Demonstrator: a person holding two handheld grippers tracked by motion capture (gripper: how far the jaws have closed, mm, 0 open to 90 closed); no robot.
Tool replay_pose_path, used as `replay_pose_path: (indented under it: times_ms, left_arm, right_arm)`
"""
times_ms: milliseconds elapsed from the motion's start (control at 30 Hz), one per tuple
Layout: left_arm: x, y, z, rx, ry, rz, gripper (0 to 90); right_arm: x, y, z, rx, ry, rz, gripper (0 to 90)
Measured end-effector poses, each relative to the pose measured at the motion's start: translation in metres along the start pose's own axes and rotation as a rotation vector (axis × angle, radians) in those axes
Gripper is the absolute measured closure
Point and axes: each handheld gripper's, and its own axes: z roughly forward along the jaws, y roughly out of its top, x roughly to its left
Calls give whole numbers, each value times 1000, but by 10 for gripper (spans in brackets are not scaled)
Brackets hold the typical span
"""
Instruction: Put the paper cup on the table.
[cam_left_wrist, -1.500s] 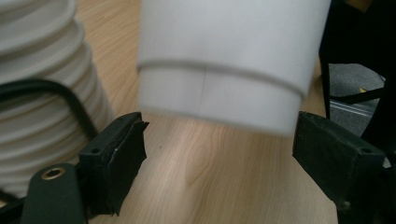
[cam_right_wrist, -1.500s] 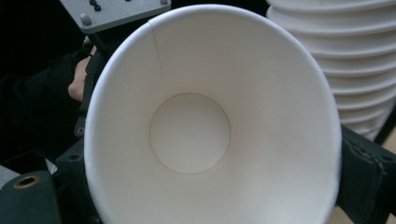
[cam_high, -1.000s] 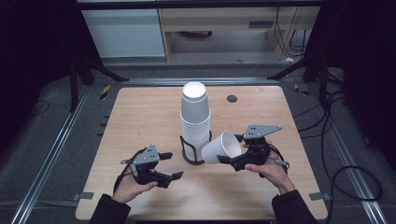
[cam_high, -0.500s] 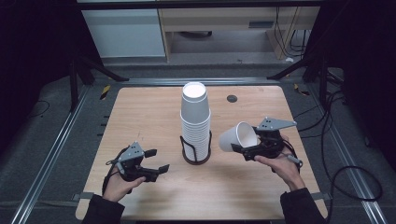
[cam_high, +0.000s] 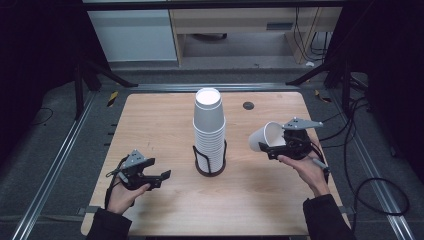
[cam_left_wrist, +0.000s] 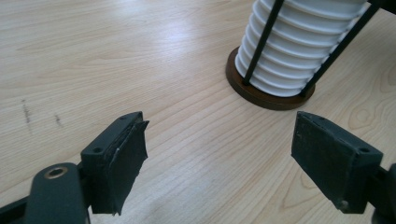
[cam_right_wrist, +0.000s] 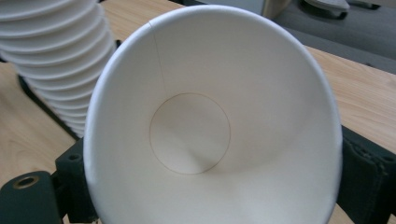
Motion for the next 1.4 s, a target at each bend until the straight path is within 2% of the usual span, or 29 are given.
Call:
replay_pose_path:
  times_ms: [33,67,233,500,533,667,733,967,1200,1300,1400]
  left_arm:
    - [1,0,0,0,7,-4,171]
    - [3,1,-1,-3,18,-6,172]
    - [6,0,-5,-6,40,-25,172]
    - [10,-3,-6,-4,57,-36,174]
    - [11,-3,-6,-7,60,-38,174]
    - [10,-3,-7,-7,69,-36,174]
    - [10,-3,-8,-10,68,-35,174]
    - [8,-2,-8,-14,61,-28,179]
    - [8,-2,-9,-15,67,-24,179]
    - [8,-1,-12,-41,77,-25,182]
    - [9,0,-14,-47,73,-36,181]
  right_arm:
    - [0,0,0,0,0,0,92]
    - [-4,3,0,8,-32,7,92]
    - [-15,12,-2,21,-93,20,91]
    - [-29,16,2,39,-154,26,90]
    - [-32,17,4,56,-175,25,90]
    - [-39,17,6,86,-210,20,90]
    - [-42,17,6,90,-214,26,90]
    - [-51,15,13,157,-251,20,89]
    - [-60,11,20,201,-263,31,89]
    - [-63,6,24,241,-275,29,89]
    - [-67,2,26,269,-282,31,89]
